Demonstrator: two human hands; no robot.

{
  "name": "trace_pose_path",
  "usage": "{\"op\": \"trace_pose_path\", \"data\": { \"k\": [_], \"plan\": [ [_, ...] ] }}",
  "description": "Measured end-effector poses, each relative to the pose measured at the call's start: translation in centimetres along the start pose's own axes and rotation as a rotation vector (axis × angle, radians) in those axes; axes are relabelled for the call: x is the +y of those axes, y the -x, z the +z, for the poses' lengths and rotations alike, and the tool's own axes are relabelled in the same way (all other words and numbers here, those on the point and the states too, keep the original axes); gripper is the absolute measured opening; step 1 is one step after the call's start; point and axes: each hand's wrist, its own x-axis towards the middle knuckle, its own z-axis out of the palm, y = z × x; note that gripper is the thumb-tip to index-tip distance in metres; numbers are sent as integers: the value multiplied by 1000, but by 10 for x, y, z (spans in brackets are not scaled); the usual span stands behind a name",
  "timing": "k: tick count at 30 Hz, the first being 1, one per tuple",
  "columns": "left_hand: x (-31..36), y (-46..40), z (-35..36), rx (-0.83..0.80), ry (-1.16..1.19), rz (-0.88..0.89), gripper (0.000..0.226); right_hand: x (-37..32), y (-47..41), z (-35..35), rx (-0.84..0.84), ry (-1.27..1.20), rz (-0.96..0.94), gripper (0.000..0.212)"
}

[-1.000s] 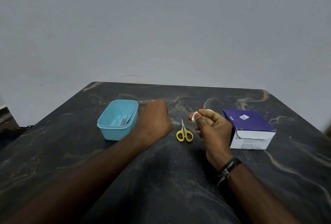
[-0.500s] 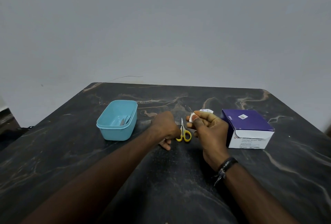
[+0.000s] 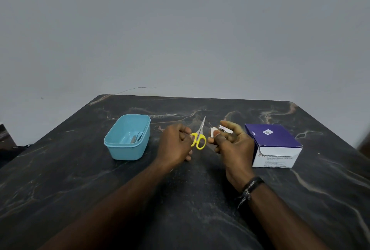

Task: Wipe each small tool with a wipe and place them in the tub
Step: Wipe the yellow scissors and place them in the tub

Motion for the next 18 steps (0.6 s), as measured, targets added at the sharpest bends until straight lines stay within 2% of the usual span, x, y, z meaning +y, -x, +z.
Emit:
{"op": "trace_pose_path", "data": {
  "k": [4, 7, 10, 13, 18],
  "plan": [
    [-8, 6, 2, 41, 302, -31, 31, -3, -3, -5, 14, 30, -26, 17],
    [-6, 7, -1, 24, 502, -102, 25, 0, -5, -4, -8, 133, -37, 24],
    [-4, 7, -12, -3, 637, -100, 21, 5, -5, -1, -36, 249, -25, 26],
    [-3, 13, -19, -8, 673, -93, 20, 8, 0, 3, -136, 302, -41, 16],
    [1, 21, -17, -77, 630, -86, 17, 5, 11, 8, -215, 354, -151, 19]
  ]
}}
